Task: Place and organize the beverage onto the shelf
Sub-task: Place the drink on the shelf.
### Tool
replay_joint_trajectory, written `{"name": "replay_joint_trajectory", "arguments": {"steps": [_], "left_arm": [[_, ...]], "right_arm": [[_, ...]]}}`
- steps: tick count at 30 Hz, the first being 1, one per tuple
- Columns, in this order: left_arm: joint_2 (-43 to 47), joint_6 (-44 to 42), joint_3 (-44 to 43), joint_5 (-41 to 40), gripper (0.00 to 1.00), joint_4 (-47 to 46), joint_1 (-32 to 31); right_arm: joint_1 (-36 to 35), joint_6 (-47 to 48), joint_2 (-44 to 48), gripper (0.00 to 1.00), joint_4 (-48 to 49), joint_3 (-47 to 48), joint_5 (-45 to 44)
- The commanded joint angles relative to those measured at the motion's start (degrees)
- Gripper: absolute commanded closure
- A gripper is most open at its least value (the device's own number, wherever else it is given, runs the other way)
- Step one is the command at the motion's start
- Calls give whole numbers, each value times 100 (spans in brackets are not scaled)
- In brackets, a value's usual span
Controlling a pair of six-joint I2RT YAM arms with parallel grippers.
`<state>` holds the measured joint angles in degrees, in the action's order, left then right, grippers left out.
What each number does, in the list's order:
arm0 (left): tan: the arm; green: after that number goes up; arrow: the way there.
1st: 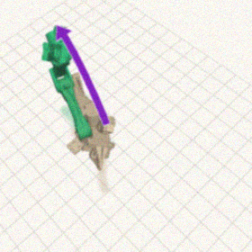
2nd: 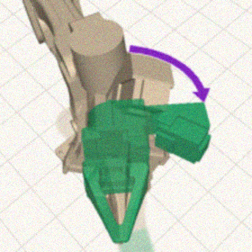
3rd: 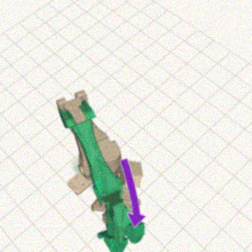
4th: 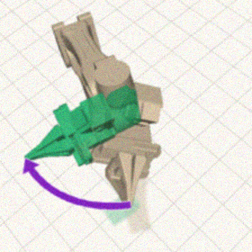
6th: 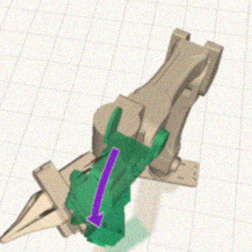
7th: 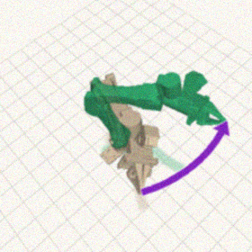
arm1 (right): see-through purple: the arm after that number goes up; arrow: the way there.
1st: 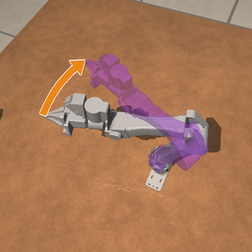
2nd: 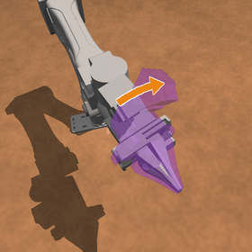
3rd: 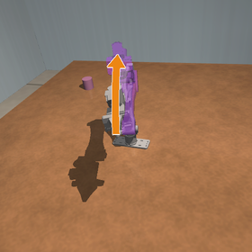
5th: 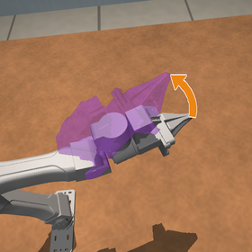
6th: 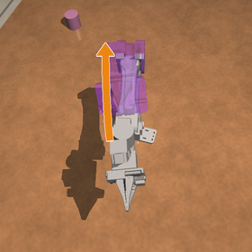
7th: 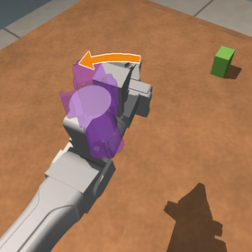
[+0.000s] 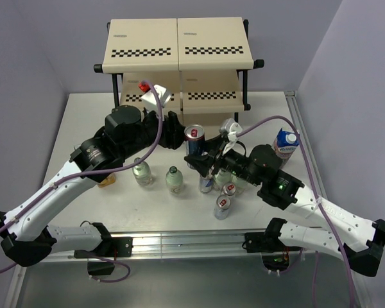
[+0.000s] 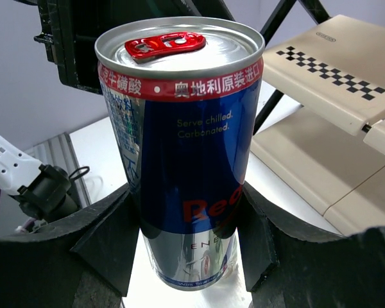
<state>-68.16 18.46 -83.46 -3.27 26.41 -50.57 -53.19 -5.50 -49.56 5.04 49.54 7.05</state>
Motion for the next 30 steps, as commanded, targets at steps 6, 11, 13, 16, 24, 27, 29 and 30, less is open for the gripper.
{"name": "replay_joint_trajectory", "arguments": {"steps": [6, 11, 13, 16, 24, 27, 29, 30], "left_arm": [[13, 176, 49, 942, 41, -470, -103], [75, 141, 93, 1030, 41, -532, -103], [66, 132, 102, 1004, 41, -541, -103], [66, 123, 120, 960, 41, -523, -103], [180, 245, 76, -1260, 17, 28, -85], [172, 457, -82, -2273, 0, 416, 204], [303, 457, -48, -2398, 1, 383, 529], [460, 413, 83, -2372, 1, 321, 713]], "right_arm": [[28, -39, -405, 100, 419, 574, 200], [28, -74, -712, 100, 358, 636, 367], [28, -74, -748, 100, 340, 662, 376], [28, -48, -757, 100, 296, 689, 341], [63, -4, -669, 100, 67, 707, -475], [308, -144, -634, 100, 103, 645, -896], [546, -118, -695, 100, 94, 671, -1160], [625, -110, -713, 100, 129, 671, -1223]]}}
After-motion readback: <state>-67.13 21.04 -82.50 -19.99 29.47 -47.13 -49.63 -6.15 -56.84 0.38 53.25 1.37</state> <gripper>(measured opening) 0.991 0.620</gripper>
